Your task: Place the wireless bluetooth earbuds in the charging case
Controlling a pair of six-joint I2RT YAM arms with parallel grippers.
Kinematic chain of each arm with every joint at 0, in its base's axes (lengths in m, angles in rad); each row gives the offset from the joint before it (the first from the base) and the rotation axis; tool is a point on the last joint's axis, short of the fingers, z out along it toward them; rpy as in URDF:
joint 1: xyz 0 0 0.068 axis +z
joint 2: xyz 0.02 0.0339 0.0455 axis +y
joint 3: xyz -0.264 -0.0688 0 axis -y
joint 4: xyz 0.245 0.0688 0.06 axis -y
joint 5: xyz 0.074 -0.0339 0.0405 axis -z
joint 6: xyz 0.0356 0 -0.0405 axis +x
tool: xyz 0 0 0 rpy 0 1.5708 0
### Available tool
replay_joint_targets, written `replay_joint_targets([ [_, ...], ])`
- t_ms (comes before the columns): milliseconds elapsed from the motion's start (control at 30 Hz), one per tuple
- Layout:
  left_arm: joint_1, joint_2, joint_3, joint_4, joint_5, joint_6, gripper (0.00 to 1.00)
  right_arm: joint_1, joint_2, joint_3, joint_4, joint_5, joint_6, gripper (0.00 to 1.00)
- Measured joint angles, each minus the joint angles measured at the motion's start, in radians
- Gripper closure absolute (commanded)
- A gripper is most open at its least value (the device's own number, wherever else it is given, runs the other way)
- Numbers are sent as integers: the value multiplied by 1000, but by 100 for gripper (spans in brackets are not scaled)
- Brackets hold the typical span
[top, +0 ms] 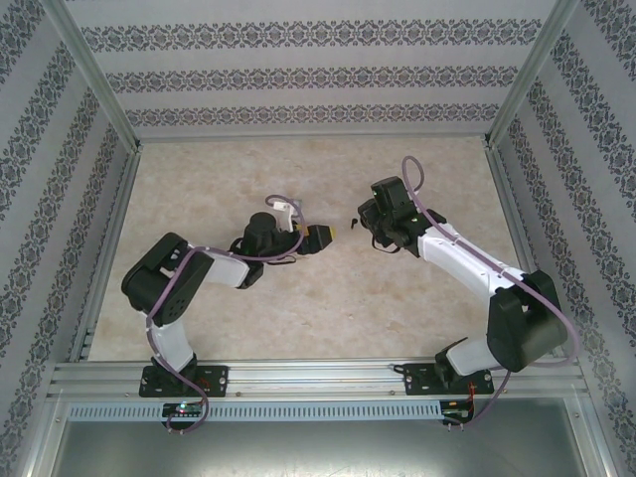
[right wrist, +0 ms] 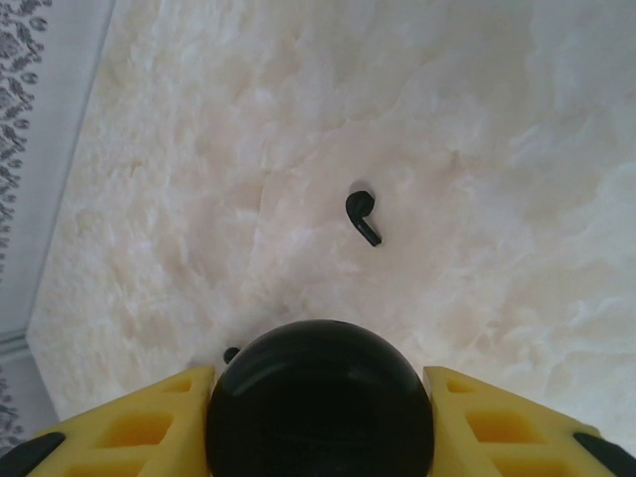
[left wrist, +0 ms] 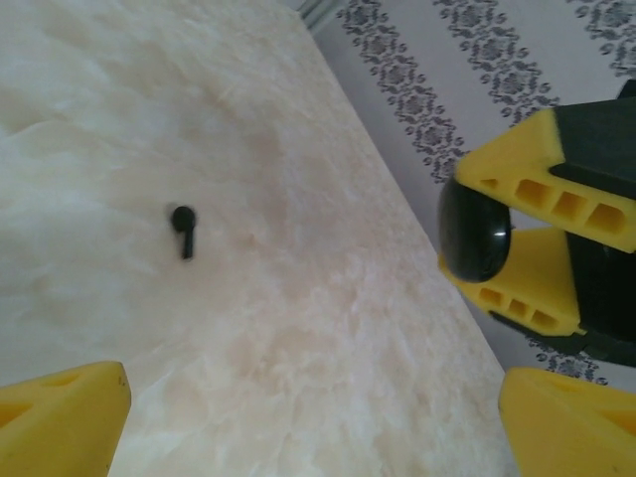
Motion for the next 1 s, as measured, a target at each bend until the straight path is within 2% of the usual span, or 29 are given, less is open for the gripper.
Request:
replay_joint_targets([
  [267, -45, 107, 87, 114, 3, -40, 18, -1, 9, -6, 86, -62, 74, 70],
  [733, -69, 172, 185, 157, 21, -79, 28, -1, 28, -6, 115, -99, 93, 71],
  [1000, -77, 203, 200, 196, 16, -105, 41, -1, 34, -6, 131, -113, 93, 71],
])
